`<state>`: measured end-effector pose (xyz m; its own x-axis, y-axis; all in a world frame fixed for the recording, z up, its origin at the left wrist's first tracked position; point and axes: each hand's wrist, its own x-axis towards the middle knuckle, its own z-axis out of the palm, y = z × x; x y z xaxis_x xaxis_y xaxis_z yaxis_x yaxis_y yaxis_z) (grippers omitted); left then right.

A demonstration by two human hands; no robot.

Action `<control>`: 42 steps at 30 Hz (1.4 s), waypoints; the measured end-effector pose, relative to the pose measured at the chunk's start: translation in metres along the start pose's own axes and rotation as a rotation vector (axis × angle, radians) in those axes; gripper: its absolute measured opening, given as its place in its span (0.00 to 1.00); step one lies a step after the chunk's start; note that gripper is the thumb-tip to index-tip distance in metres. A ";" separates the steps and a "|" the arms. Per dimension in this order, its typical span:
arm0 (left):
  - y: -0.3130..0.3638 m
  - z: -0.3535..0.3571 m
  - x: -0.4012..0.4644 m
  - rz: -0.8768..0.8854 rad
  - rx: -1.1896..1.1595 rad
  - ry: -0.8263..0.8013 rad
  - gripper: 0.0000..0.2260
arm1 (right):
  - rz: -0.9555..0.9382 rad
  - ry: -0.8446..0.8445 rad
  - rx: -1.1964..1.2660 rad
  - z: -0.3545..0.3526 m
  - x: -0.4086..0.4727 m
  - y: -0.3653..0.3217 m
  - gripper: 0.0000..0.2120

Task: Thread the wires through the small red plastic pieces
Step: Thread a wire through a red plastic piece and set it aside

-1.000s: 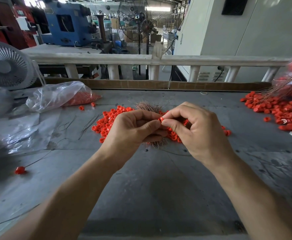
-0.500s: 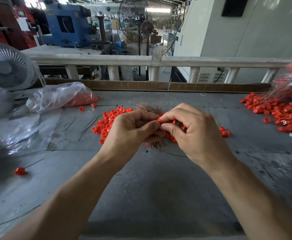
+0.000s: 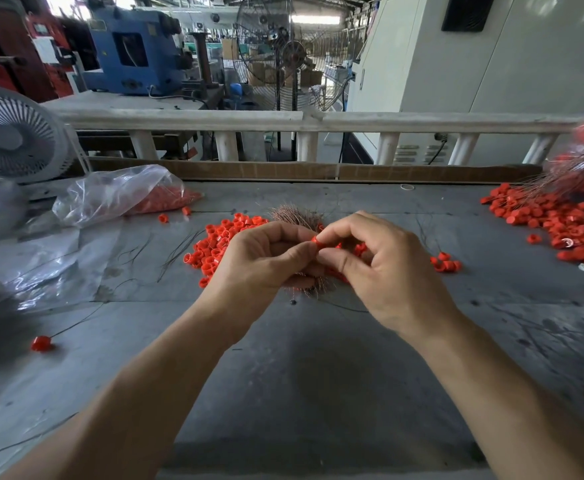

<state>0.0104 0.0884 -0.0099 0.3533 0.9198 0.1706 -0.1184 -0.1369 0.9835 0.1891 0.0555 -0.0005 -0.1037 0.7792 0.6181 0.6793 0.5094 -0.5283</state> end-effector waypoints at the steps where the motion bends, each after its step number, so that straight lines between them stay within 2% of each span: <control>1: 0.000 0.000 0.000 0.018 0.030 -0.001 0.05 | 0.004 0.004 0.031 -0.001 0.001 0.001 0.04; 9: -0.003 -0.001 0.002 0.120 0.118 0.014 0.05 | 0.004 0.038 0.045 0.000 0.001 0.003 0.00; 17: -0.008 -0.001 0.005 0.145 0.137 0.010 0.05 | -0.063 0.023 -0.041 -0.004 0.002 0.002 0.01; 26: -0.010 -0.001 0.005 0.174 0.175 0.039 0.07 | -0.064 0.030 -0.022 -0.002 0.001 0.000 0.01; 34: -0.004 -0.001 0.004 0.021 -0.008 0.055 0.04 | -0.079 0.050 0.004 0.001 0.001 -0.001 0.04; 38: -0.002 -0.001 0.003 -0.096 -0.181 0.029 0.11 | -0.089 0.078 -0.103 0.009 -0.002 -0.005 0.10; 42: -0.001 0.001 0.001 -0.194 -0.306 0.015 0.17 | -0.101 0.171 -0.272 0.018 -0.004 -0.012 0.06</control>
<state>0.0118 0.0891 -0.0107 0.3831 0.9235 -0.0204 -0.3240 0.1551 0.9332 0.1679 0.0529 -0.0068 -0.0729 0.6457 0.7601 0.8432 0.4469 -0.2988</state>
